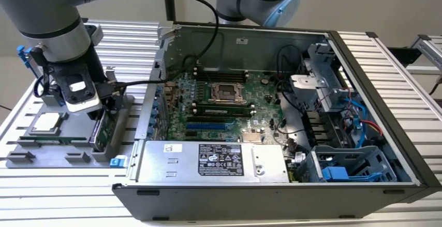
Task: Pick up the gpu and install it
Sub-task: 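Pick up the gpu and move the gpu toward the slot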
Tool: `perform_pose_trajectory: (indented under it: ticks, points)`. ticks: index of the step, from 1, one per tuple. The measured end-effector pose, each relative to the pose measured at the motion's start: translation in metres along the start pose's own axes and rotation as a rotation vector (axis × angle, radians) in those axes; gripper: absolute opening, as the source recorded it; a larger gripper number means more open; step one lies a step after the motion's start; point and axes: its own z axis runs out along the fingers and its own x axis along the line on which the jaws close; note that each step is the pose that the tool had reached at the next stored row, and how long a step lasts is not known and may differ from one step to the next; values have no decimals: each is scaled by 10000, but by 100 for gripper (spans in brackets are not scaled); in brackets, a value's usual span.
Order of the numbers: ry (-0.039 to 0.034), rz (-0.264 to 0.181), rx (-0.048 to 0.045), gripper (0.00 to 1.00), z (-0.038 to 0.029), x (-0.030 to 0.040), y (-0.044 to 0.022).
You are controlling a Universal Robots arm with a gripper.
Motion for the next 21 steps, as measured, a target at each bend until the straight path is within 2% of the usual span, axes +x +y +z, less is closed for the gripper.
perform_pose_trajectory:
  ticks: [6, 7, 21]
  points:
    - [-1, -1, 0, 100, 1, 0, 0]
    - [-1, 0, -1, 0, 2, 0, 0]
    - [-1, -1, -1, 0, 4, 0, 0]
